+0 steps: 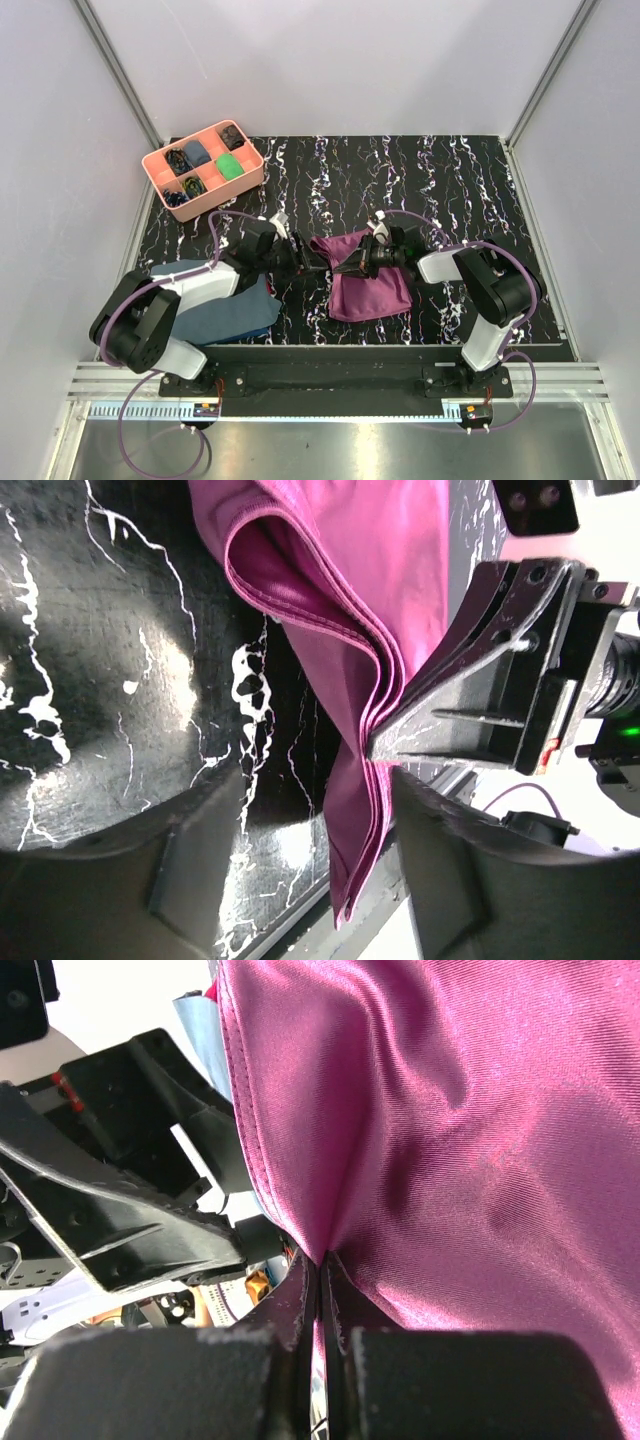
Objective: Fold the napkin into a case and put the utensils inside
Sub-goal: Fold the lower triangle-folded napkin at the center of the board.
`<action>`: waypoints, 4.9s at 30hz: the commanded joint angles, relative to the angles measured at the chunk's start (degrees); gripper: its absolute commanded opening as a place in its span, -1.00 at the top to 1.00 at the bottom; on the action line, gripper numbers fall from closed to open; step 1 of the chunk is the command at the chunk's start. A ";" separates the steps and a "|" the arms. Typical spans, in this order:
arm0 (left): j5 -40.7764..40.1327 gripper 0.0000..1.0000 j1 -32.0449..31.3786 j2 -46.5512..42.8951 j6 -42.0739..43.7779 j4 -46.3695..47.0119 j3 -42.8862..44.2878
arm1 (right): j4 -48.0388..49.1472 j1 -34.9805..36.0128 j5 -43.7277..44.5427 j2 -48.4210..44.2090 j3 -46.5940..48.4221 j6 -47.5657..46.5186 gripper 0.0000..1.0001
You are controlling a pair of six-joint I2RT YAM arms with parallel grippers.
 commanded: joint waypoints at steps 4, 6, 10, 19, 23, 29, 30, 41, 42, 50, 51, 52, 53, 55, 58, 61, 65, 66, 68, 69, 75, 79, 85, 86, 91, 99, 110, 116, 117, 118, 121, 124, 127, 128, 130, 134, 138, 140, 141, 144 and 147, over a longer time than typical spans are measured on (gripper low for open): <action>0.48 -0.43 -0.24 3.10 -6.28 4.16 3.27 | 2.61 -0.03 -1.33 -0.29 0.17 -0.58 1.00; 0.22 -0.43 -0.41 4.59 -7.87 4.17 4.24 | 2.70 0.06 -1.33 -0.20 0.17 -0.76 1.00; 0.22 -0.43 -0.50 7.41 -11.91 6.00 5.30 | 3.14 0.42 -1.50 0.33 0.26 -0.84 1.00; -1.01 -0.28 -1.47 11.81 -13.77 6.81 10.83 | 1.21 0.85 -1.59 0.68 0.52 -2.34 1.00; -1.54 -0.16 -1.65 12.77 -14.47 6.81 11.18 | 0.41 0.86 -1.42 0.50 1.05 -3.31 1.00; -1.63 -0.02 -2.09 13.47 -14.91 7.24 11.01 | 0.15 0.94 -1.33 0.77 1.31 -3.31 1.00; -1.45 0.00 -2.26 13.74 -15.00 7.24 11.36 | 0.15 0.94 -1.24 0.85 1.40 -3.39 1.00; 0.13 0.54 -2.96 14.97 -15.17 9.09 10.48 | -2.92 1.21 -0.80 0.24 2.54 -5.50 1.00; 0.05 0.61 -2.96 14.71 -14.83 9.09 10.31 | -3.88 1.21 -0.71 0.24 2.72 -5.94 1.00; -0.66 1.00 -2.88 13.48 -10.17 0.04 13.38 | -23.99 0.68 6.22 -5.99 7.46 -17.27 0.28; -0.75 1.00 -2.88 13.22 -9.73 -1.70 13.56 | -28.72 0.42 7.10 -6.35 8.86 -19.89 0.19; -0.75 1.00 -2.88 13.04 -9.38 -2.59 13.73 | -30.33 0.15 7.98 -6.70 9.30 -20.96 0.13; -0.66 1.00 -2.88 12.86 -8.94 -2.95 14.00 | -30.52 -0.02 7.90 -6.70 9.57 -21.58 0.08; -0.57 1.00 -2.88 12.60 -8.50 -4.53 14.35 | -32.19 -0.46 7.64 -6.36 9.92 -22.55 0.03; -0.74 1.00 -2.88 12.16 -7.79 -6.20 14.79 | -34.38 -0.38 9.12 -4.95 11.41 -24.83 0.07; -1.10 1.00 -2.79 11.46 -7.44 -7.08 14.79 | -37.11 -0.46 11.76 -3.81 13.00 -27.38 0.23; -1.36 1.00 -2.79 10.93 -7.35 -7.61 14.88 | -38.25 -0.46 13.26 -1.70 13.88 -29.05 0.81; -1.36 1.00 -2.79 10.93 -7.44 -7.70 14.88 | -38.26 -0.38 13.52 -1.43 14.05 -29.58 0.83; -1.45 1.00 -2.79 10.93 -7.61 -7.78 15.14 | -38.61 -0.46 14.23 -0.21 14.49 -30.29 0.88; -1.54 1.00 -2.88 11.10 -7.61 -7.79 15.23 | -38.69 -0.46 14.23 0.32 14.93 -30.72 0.89; -1.89 1.00 -2.96 11.19 -8.14 -7.79 15.40 | -37.73 -0.46 13.88 2.87 15.29 -31.25 0.94; -1.80 1.00 -3.84 11.46 -8.84 -7.87 16.54 | -35.27 -0.46 12.91 4.37 13.79 -30.03 0.95; -2.50 1.00 -7.53 14.70 -9.81 -8.40 22.16 | -31.31 -0.46 10.80 4.90 10.54 -27.13 0.96; -2.50 1.00 -7.97 15.32 -9.99 -8.40 22.95 | -29.14 -0.46 10.45 4.90 9.76 -26.43 0.96; -4.08 1.00 -9.90 19.89 -10.51 -8.84 27.26 | -26.83 -0.46 7.99 4.55 8.08 -24.93 0.96; -6.46 1.00 -11.40 23.67 -9.72 -11.12 30.70 | -30.52 -2.04 8.69 -1.69 7.99 -23.61 0.95; -7.25 1.00 -12.28 24.38 -9.37 -11.65 30.87 | -41.86 -5.47 12.11 -8.55 8.17 -28.96 0.95; -7.78 1.00 -12.46 24.20 -9.02 -12.53 31.49 | -42.39 -6.17 13.70 -8.73 7.64 -30.72 0.95; -7.78 1.00 -12.54 24.20 -9.02 -12.53 31.57 | -42.56 -6.18 14.05 -8.64 7.73 -31.08 0.95; -7.86 1.00 -12.54 24.29 -9.11 -12.62 31.58 | -42.82 -6.35 14.57 -8.46 7.81 -31.34 0.95; -7.69 1.00 -12.72 24.55 -9.20 -12.71 31.93 | -43.18 -6.70 15.46 -6.89 8.60 -32.92 0.95; -8.04 1.00 -12.81 24.90 -9.29 -12.80 32.54 | -43.01 -6.79 16.25 -4.95 8.78 -33.45 0.95; -8.04 1.00 -12.98 26.04 -9.28 -12.97 33.68 | -41.87 -6.79 15.99 -2.49 8.61 -33.80 0.96; -8.04 1.00 -13.16 26.48 -9.37 -12.97 34.21 | -41.51 -6.79 15.64 -2.14 8.43 -33.72 0.96; -8.30 1.00 -13.68 27.79 -9.46 -13.06 35.61 | -40.89 -6.79 15.46 -1.61 7.91 -33.37 0.96; -8.48 1.00 -14.83 30.61 -9.81 -13.32 38.34 | -40.72 -6.79 14.41 -2.48 7.46 -31.79 0.96; -9.62 1.00 -15.18 32.02 -9.72 -13.24 38.61 | -40.89 -6.79 13.79 -4.33 6.32 -29.59 0.96; -10.24 1.00 -15.18 32.29 -9.20 -13.15 38.35 | -41.24 -6.88 14.31 -5.55 6.06 -29.15 0.96; -10.41 1.00 -15.18 32.46 -8.94 -12.80 38.26 | -42.29 -6.88 14.40 -5.91 6.32 -29.23 0.96; -10.50 1.00 -15.18 33.34 -8.67 -12.53 37.99 | -44.93 -6.97 15.63 -7.49 7.11 -29.58 0.96; -10.41 1.00 -15.27 33.69 -9.20 -11.39 37.12 | -48.09 -7.05 17.83 -9.60 8.16 -30.46 0.96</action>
